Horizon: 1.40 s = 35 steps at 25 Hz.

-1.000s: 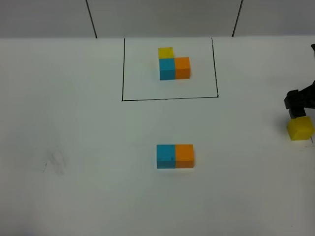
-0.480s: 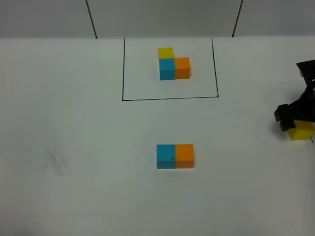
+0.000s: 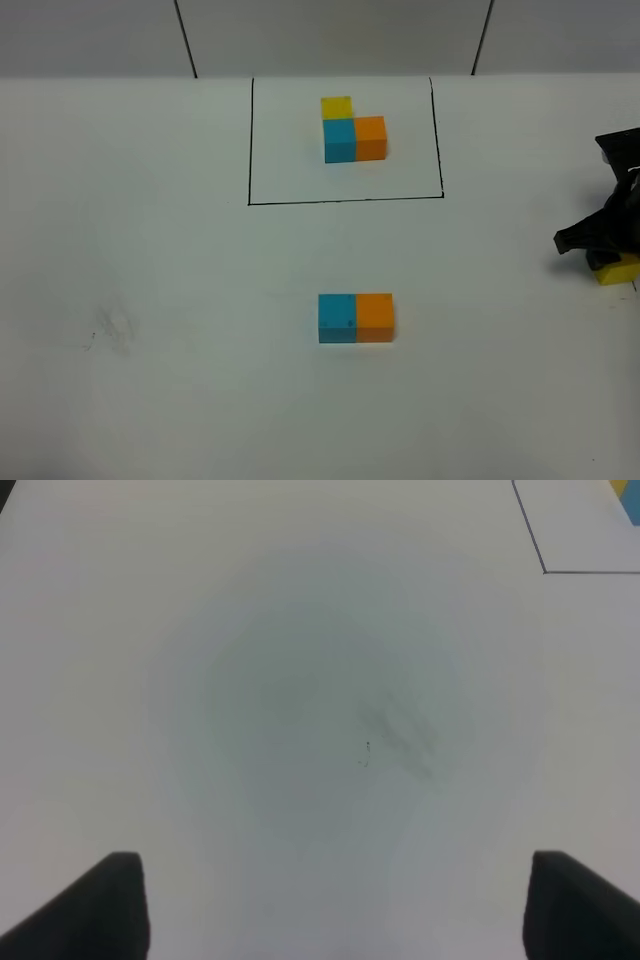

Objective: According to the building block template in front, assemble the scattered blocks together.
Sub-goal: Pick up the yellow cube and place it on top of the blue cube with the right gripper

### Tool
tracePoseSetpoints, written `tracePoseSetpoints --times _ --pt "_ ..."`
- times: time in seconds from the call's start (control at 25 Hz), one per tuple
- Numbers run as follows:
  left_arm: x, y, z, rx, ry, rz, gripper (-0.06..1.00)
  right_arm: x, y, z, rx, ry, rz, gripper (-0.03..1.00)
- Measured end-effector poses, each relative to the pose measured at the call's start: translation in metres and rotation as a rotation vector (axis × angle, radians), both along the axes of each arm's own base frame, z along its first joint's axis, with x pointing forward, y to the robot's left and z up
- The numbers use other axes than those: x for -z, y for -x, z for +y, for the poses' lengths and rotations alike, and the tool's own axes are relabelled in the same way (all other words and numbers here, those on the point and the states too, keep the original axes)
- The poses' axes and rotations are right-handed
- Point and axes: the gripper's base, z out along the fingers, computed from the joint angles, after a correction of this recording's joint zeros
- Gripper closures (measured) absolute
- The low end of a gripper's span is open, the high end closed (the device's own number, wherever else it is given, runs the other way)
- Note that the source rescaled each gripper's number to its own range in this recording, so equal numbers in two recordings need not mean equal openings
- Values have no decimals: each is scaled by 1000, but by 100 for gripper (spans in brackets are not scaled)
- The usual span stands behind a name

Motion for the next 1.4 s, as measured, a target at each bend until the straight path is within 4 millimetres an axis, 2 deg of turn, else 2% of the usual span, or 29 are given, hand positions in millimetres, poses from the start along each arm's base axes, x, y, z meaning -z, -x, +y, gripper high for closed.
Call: tracePoseSetpoints --times 0.12,0.24,0.36,0.48,0.64,0.72,0.92,1.12,1.4 --pt "0 0 0 0 0 0 15 -21 2 6 -11 9 11 51" --pt "0 0 0 0 0 0 15 -60 1 26 -6 -20 -48 51" --pt "0 0 0 0 0 0 15 -98 -3 61 -6 -104 -170 51" --pt "0 0 0 0 0 0 15 -114 -3 112 -37 -199 -244 51" --pt "0 0 0 0 0 0 15 -106 6 174 -1 -255 -237 51" --pt "0 0 0 0 0 0 15 -98 10 197 89 -262 -222 51" --pt "0 0 0 0 0 0 15 -86 21 251 139 -182 -244 51" --pt "0 0 0 0 0 0 15 -81 26 282 137 -136 -220 51" --pt "0 0 0 0 0 0 15 -63 29 296 98 -142 -140 51"
